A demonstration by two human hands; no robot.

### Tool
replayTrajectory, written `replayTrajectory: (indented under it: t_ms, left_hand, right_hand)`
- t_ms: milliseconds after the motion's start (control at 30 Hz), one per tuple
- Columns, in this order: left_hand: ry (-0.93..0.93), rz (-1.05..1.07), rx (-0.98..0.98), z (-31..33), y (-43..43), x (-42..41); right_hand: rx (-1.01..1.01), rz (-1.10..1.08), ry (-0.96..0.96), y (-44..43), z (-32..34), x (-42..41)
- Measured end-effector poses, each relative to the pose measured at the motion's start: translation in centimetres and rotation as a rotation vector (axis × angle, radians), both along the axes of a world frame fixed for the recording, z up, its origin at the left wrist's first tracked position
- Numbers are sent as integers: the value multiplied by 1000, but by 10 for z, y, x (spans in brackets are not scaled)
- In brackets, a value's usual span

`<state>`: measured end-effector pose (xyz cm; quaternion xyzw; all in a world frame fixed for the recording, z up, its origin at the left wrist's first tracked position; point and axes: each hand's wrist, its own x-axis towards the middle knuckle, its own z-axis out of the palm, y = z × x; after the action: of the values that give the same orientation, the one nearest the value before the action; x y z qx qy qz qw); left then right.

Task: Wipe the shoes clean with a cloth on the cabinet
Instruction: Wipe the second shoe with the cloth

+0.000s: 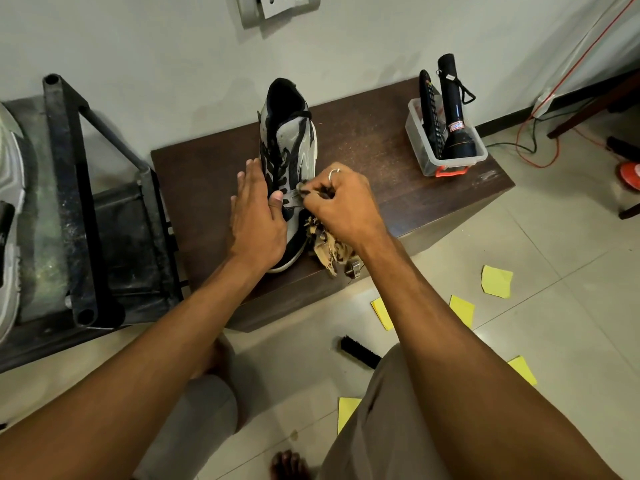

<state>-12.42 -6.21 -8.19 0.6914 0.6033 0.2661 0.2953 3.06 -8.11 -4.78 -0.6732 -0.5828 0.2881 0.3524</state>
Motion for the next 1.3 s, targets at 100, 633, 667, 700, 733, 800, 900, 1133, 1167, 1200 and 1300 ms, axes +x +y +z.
replayTrajectory:
  t_ms: [100, 633, 667, 700, 733, 800, 900, 1133, 1167, 1200, 1300]
  left_hand:
    - [-1, 2, -2, 0, 0, -1]
    - [30, 2, -11, 3, -2, 3]
    - [34, 3, -14, 3, -3, 3]
    - [37, 2, -16, 4, -3, 2]
    - [39, 0, -17, 6, -5, 1]
    - [44, -18, -23, 8, -10, -2]
    - [57, -54, -44, 11, -26, -12]
    - [45, -39, -88, 10, -51, -29]
    - [42, -31, -84, 9, -51, -28]
    - [42, -26, -76, 9, -51, -26]
    - [33, -3, -65, 11, -53, -24]
  right_hand:
    - [9, 28, -23, 2, 0, -3]
    - [29, -47, 24, 2, -8, -10]
    - [5, -46, 28, 1, -4, -10]
    - [-23, -39, 25, -1, -1, -8]
    - [-54, -30, 31, -4, 2, -7]
    - [-88, -25, 64, -10, 3, -3]
    - [49, -139, 108, -17, 3, 0]
    - [92, -21, 37, -14, -1, -23]
    - [78, -4, 9, -16, -1, -26]
    - [54, 8, -31, -18, 0, -28]
    - [22, 19, -124, -20, -1, -25]
